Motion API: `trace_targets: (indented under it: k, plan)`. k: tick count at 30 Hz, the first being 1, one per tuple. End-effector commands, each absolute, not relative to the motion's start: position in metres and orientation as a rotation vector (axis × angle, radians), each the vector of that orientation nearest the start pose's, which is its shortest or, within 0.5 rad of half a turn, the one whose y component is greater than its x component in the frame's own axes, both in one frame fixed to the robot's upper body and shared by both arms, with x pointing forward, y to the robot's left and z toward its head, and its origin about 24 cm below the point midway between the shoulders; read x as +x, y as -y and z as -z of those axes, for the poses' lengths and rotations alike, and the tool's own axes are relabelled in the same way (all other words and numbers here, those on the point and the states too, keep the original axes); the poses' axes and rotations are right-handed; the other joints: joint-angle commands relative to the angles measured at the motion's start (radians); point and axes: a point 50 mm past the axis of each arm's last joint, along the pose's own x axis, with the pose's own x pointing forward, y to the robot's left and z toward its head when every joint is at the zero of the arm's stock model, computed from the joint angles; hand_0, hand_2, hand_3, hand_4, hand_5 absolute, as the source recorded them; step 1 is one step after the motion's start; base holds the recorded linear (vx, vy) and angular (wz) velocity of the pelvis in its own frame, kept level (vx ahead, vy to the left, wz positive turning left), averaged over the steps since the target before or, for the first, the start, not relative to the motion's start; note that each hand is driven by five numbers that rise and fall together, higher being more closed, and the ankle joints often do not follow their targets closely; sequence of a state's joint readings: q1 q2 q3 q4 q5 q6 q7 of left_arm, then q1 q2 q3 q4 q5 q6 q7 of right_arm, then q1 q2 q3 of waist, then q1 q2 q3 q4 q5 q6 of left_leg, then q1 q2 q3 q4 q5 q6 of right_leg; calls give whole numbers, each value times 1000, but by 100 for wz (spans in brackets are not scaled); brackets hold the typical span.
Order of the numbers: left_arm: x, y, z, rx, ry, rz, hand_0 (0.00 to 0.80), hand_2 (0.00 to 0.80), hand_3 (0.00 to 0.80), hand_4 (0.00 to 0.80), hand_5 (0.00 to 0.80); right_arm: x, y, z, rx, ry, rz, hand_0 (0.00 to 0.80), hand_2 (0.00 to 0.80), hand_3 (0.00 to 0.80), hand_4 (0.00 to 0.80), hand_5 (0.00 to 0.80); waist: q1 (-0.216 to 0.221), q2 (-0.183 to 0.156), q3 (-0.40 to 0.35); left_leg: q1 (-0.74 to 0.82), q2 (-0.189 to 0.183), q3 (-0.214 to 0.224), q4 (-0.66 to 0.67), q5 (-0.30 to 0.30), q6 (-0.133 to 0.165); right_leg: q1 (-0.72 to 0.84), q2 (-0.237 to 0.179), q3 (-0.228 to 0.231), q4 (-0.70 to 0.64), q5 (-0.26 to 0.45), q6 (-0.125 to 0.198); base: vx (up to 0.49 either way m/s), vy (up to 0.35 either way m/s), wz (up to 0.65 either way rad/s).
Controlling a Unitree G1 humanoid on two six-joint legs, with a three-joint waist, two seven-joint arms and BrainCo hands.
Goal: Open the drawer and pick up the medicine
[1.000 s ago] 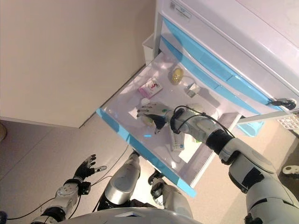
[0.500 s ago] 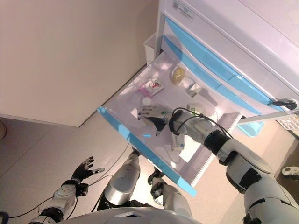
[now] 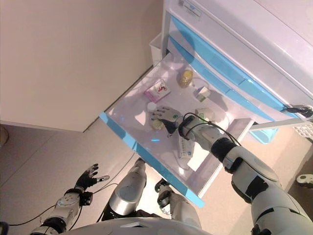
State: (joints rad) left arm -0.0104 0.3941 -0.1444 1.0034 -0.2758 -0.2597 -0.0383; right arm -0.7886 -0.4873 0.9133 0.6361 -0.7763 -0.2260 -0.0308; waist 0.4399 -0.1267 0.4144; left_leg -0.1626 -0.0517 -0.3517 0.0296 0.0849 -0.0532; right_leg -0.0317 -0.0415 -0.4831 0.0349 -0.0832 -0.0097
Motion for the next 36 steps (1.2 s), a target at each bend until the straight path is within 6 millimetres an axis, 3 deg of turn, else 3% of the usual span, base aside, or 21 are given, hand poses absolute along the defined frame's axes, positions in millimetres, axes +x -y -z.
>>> trace_targets:
  k: [1,36]
  plan:
    - [155,-272,109,205,-721,-111,0,0,0,0,0,340,72,-78,-1652,518,-745,0,0,0,0,0,9,7,22,-21,-53,12,-60,-21,35,7,1,23,89,-24,43,0,0,0]
    - [159,-269,108,189,-705,-101,0,0,0,0,0,340,59,-78,-1599,560,-746,0,0,0,0,0,15,12,36,-19,-56,10,-65,-48,36,4,-3,33,88,-40,50,6,-5,0]
